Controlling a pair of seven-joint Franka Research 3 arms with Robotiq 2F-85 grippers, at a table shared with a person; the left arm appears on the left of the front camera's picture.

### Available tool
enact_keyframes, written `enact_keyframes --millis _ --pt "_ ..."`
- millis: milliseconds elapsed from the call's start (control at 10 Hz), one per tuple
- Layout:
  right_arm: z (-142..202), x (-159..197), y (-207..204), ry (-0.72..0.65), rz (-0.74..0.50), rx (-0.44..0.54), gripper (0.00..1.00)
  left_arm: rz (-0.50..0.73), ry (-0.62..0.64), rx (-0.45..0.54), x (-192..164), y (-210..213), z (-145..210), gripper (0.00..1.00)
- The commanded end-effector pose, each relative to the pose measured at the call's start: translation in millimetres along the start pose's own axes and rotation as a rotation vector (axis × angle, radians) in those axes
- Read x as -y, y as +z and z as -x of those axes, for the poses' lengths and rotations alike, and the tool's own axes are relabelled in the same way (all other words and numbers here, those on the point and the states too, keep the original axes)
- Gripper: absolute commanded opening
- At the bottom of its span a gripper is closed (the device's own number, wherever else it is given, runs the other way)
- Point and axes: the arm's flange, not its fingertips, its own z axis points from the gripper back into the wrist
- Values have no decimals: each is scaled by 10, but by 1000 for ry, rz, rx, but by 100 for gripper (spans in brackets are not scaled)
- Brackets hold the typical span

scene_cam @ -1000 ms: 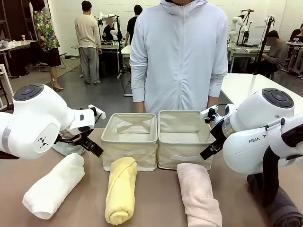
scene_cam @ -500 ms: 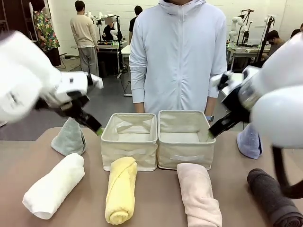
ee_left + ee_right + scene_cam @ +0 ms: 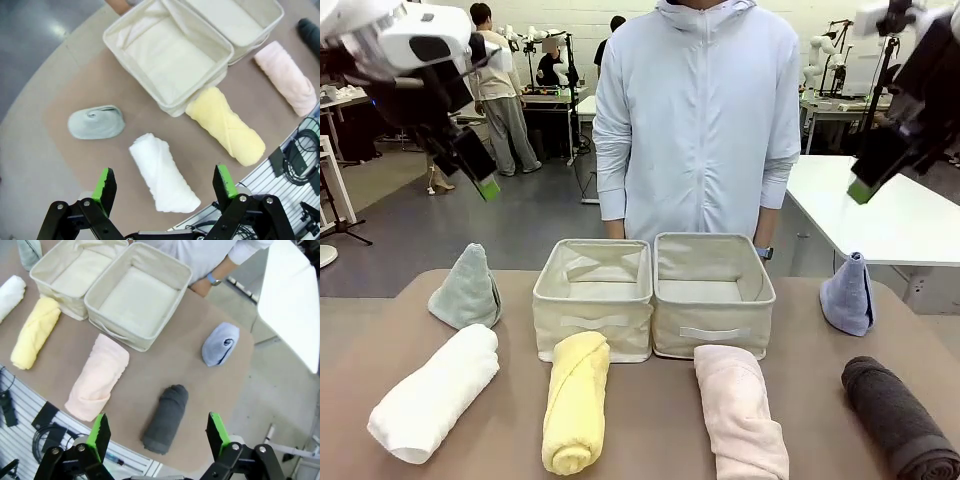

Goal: Sort the towels based on their folding style.
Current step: Pick up one triangle-folded towel and place it in the left Fabric basket.

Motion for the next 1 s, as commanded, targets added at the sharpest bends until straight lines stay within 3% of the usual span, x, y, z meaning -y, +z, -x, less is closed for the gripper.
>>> enact_keyframes --millis 0,100,600,700,800,900 --pt "-9 -118 -31 -5 75 -15 100 -82 -15 13 83 92 17 100" --pt "0 0 0 0 0 0 100 0 0 0 0 0 0 100" --pt "-7 -12 37 -7 14 0 100 0 0 0 0 0 0 100" --pt "34 418 -19 152 -262 -28 100 -19 -6 -7 13 3 -18 100" --pt "113 830 -86 160 -448 22 100 253 -184 53 -328 97 99 100" --pt "174 1169 -172 202 -582 82 100 431 -342 114 -656 154 189 100"
